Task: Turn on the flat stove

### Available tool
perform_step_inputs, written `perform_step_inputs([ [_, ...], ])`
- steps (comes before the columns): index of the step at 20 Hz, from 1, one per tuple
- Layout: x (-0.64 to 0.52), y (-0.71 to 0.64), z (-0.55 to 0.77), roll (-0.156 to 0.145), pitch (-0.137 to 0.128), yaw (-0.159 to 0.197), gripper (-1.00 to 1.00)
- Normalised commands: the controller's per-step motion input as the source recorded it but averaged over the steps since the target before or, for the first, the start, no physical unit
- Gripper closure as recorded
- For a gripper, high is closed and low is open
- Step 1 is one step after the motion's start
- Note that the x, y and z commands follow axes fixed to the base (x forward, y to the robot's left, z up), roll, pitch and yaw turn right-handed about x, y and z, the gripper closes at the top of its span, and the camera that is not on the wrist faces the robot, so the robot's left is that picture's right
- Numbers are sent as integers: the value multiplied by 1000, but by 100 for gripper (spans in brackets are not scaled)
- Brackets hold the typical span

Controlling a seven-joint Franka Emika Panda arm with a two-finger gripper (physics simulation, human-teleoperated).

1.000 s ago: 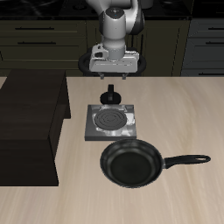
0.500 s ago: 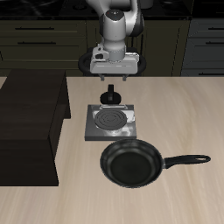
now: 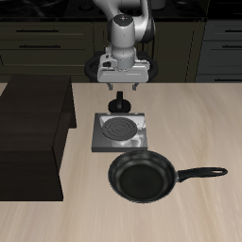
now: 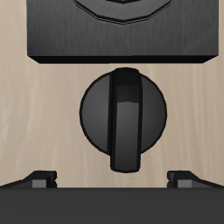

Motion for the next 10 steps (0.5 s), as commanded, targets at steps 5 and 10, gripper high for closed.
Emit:
perform_step_inputs([
  [5, 71, -27, -86, 12, 10, 5, -100],
  [10, 94, -62, -108, 1, 18, -6, -100],
])
